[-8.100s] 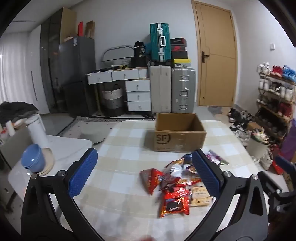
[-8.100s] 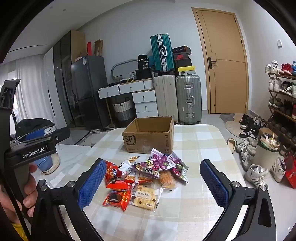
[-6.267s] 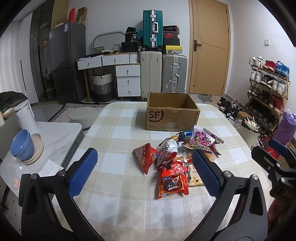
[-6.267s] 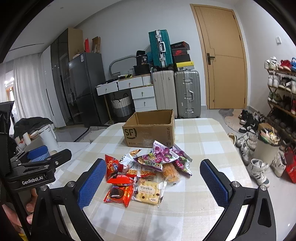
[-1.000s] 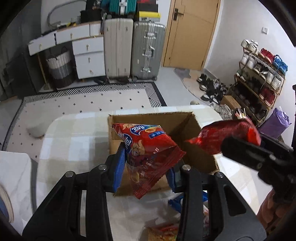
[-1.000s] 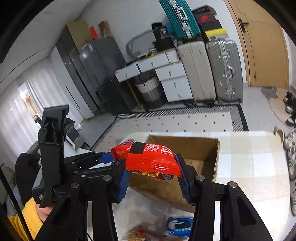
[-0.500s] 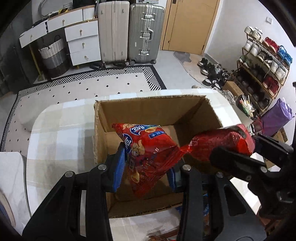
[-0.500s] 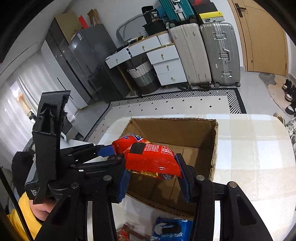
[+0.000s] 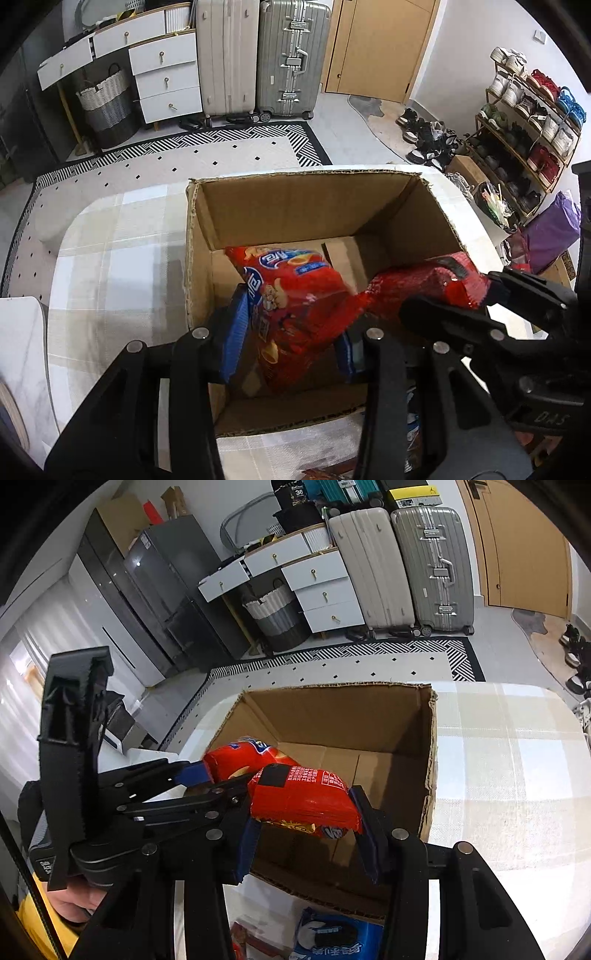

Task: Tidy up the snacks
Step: 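Open both tools to drop the packets into the box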

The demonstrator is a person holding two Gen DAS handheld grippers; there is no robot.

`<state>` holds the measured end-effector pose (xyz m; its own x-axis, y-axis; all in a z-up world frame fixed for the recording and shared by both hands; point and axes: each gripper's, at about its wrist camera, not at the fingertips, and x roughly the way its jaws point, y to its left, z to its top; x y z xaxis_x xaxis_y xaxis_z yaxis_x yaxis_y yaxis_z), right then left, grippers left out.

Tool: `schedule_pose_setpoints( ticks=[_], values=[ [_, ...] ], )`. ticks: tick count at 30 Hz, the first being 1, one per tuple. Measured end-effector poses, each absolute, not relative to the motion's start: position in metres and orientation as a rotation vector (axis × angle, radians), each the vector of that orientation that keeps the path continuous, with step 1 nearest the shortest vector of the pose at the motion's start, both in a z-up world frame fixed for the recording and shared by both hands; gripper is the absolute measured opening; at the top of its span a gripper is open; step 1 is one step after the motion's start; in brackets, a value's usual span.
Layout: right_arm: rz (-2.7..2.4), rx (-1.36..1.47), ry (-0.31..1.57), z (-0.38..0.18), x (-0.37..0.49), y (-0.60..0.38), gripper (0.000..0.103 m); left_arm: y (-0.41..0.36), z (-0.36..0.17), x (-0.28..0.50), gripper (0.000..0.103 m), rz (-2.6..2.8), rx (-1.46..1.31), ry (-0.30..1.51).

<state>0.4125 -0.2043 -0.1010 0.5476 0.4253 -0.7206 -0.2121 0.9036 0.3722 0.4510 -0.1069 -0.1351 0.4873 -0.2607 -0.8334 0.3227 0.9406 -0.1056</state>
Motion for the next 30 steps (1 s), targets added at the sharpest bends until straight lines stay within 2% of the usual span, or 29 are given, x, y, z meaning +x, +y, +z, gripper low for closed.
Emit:
schedule_pose_setpoints(
  ticks=[6, 11, 15, 17, 23, 26, 30],
  values=[
    [0.368, 0.241, 0.920, -0.101, 0.412, -0.204, 0.048, -0.108, -0.135, 0.450, 0.056, -0.344, 0.074, 0.985],
    [0.366, 0.235, 0.915, -0.098, 0.409, -0.205, 0.051, -0.100, -0.128, 0.444, 0.057, -0.331, 0.079, 0.979],
    [0.354, 0.242, 0.894, -0.090, 0.401, -0.206, 0.062, -0.097, -0.121, 0.432, 0.059, -0.309, 0.090, 0.979],
    [0.356, 0.234, 0.864, -0.080, 0.395, -0.206, 0.064, -0.093, -0.114, 0.425, 0.060, -0.298, 0.088, 0.969],
    [0.345, 0.211, 0.777, -0.042, 0.365, -0.206, 0.065, -0.080, -0.085, 0.392, 0.069, -0.277, 0.063, 0.931],
    [0.350, 0.206, 0.733, -0.021, 0.348, -0.206, 0.070, -0.070, -0.065, 0.364, 0.079, -0.272, 0.035, 0.892],
    [0.357, 0.194, 0.668, 0.006, 0.317, -0.203, 0.072, -0.057, -0.041, 0.323, 0.080, -0.262, 0.016, 0.843]
  ],
)
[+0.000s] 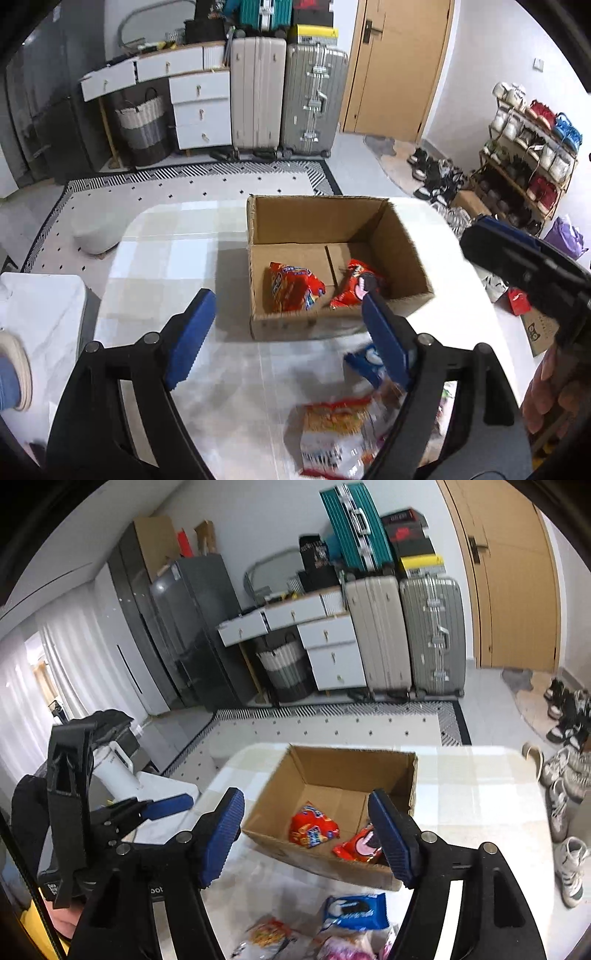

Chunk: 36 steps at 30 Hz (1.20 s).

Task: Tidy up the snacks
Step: 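Open both tools to drop the packets into the box, then move both tools back over the remaining snack pile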

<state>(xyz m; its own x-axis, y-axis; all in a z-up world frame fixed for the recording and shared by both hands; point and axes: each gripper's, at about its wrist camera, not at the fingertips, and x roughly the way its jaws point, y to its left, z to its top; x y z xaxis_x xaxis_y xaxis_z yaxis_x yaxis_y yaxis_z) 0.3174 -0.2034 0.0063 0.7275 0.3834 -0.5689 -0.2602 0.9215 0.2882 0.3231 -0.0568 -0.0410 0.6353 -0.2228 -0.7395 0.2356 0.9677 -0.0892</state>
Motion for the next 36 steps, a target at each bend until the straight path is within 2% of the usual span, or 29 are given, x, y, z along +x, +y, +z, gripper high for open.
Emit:
schedule_pose_setpoints(
  ticks=[4, 12, 22, 23, 24, 25, 30, 36],
  values=[
    [0.373, 0.192, 0.605, 0.034, 0.277, -0.198, 0.087, -0.047, -0.016, 0.277, 0.080, -0.266, -0.001, 0.801],
    [0.409, 0.159, 0.475, 0.076, 0.182, -0.181, 0.100, -0.032, 0.028, 0.184, 0.081, -0.279, -0.019, 0.705],
    [0.434, 0.186, 0.415, 0.083, 0.082, -0.175, 0.101, -0.005, 0.062, 0.059, 0.090, -0.236, -0.001, 0.582],
    [0.434, 0.189, 0.408, 0.081, 0.072, -0.175, 0.101, -0.001, 0.064, 0.047, 0.092, -0.231, -0.015, 0.570],
    [0.428, 0.192, 0.399, 0.079, 0.062, -0.176, 0.101, 0.002, 0.064, 0.037, 0.101, -0.229, -0.023, 0.562],
    [0.411, 0.188, 0.392, 0.077, 0.051, -0.176, 0.101, 0.005, 0.065, 0.023, 0.102, -0.226, -0.032, 0.546],
    [0.360, 0.157, 0.367, 0.062, 0.013, -0.179, 0.102, 0.017, 0.055, -0.023, 0.102, -0.217, -0.031, 0.508],
    [0.324, 0.152, 0.362, 0.031, -0.018, -0.187, 0.102, 0.028, 0.012, -0.054, 0.102, -0.210, -0.044, 0.535]
  ],
)
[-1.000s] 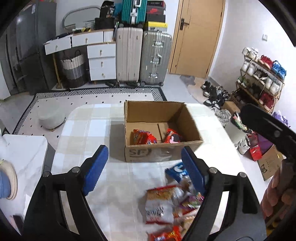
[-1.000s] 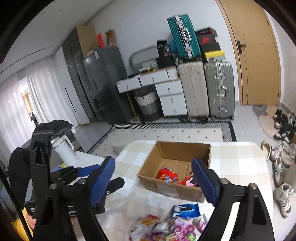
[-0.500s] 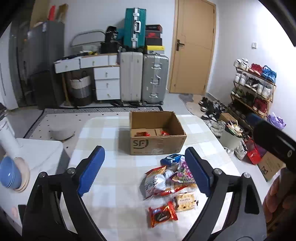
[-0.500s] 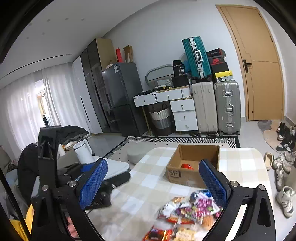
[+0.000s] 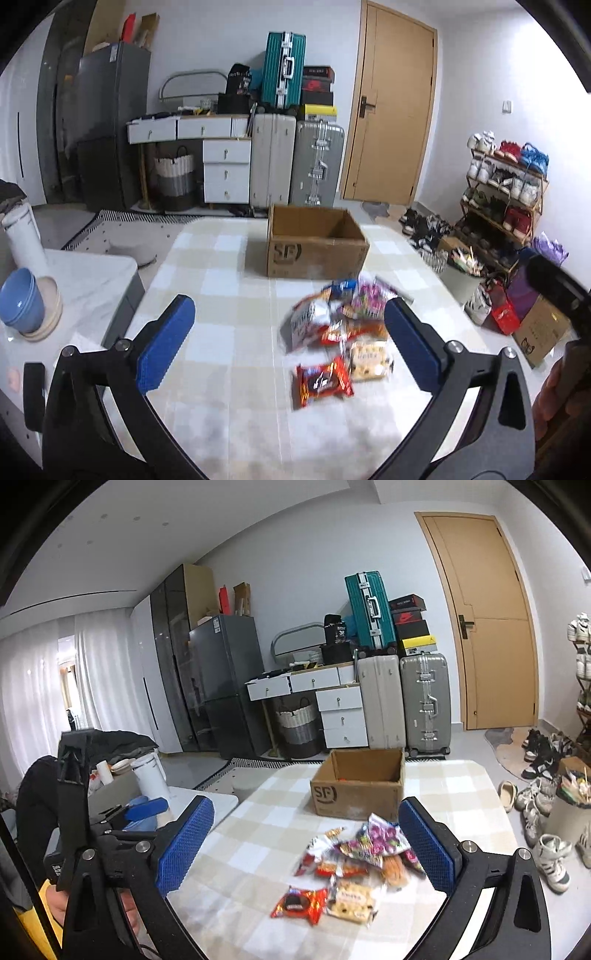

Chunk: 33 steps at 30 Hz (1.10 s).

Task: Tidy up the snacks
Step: 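Move both tools back over the remaining snack pile, then grasp the red Oreo cookie pack with the left tool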

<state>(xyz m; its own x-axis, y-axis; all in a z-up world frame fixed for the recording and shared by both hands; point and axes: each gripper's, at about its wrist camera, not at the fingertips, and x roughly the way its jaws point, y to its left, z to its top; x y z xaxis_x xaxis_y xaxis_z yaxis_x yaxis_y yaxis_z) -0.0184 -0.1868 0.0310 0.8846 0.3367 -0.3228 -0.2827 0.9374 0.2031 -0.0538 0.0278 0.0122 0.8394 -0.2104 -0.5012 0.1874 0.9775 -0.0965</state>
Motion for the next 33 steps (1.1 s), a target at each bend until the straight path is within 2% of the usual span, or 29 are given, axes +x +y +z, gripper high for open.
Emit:
schedule_pose_setpoints(
  ticks=[11, 33],
  values=[
    [0.284, 0.135, 0.476, -0.043, -0.010, -0.190, 0.102, 0.001, -0.071, -0.031, 0.102, -0.218, 0.036, 0.644],
    [0.302, 0.261, 0.656, -0.129, 0.051, -0.219, 0.102, -0.053, -0.184, 0.075, 0.102, -0.247, 0.052, 0.915]
  ],
)
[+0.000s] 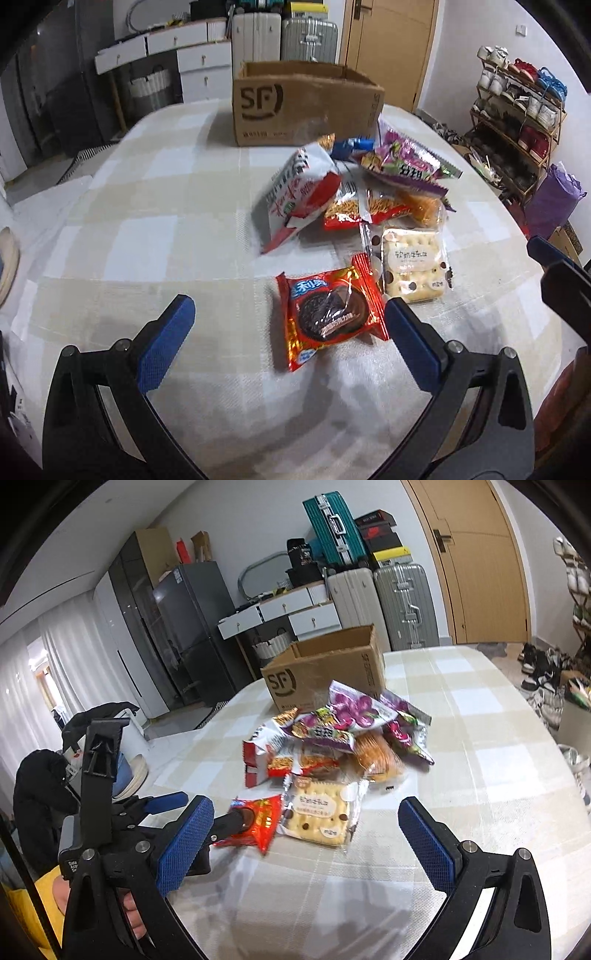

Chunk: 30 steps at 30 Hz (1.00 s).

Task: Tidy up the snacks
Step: 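Grasp the red Oreo cookie pack with the left tool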

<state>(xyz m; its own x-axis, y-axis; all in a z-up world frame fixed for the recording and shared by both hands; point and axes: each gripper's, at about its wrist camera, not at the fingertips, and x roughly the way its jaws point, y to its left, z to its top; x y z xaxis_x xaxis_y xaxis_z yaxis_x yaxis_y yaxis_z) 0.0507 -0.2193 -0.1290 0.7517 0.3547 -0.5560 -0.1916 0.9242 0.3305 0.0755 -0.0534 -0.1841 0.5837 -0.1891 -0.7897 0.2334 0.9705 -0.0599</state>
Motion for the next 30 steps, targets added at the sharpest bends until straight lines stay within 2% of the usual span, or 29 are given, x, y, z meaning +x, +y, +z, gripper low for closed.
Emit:
schedule_pose_setpoints(
  ticks=[9, 11, 13, 14, 16, 19, 30],
  values=[
    [0.309, 0.313, 0.715, -0.152, 0.062, -0.229, 0.102, -0.063, -0.218, 0.114, 0.101, -0.255, 0.014, 1.018],
    [0.312, 0.320, 0.724, -0.155, 0.064, -0.229, 0.102, -0.061, -0.220, 0.118, 0.093, -0.275, -0.005, 1.022],
    [0.312, 0.324, 0.736, -0.159, 0.066, -0.228, 0.102, -0.059, -0.219, 0.121, 0.070, -0.285, -0.008, 1.006],
    [0.313, 0.326, 0.740, -0.160, 0.067, -0.228, 0.102, -0.058, -0.219, 0.124, 0.065, -0.296, -0.012, 1.003],
    [0.319, 0.335, 0.753, -0.163, 0.069, -0.226, 0.102, -0.056, -0.219, 0.127, 0.048, -0.319, -0.031, 1.002],
    [0.321, 0.331, 0.768, -0.166, 0.071, -0.222, 0.102, -0.054, -0.219, 0.133, 0.045, -0.348, -0.044, 1.008],
    [0.284, 0.319, 0.862, -0.176, 0.097, -0.206, 0.102, -0.021, -0.210, 0.121, 0.044, -0.358, -0.091, 0.964]
  ],
)
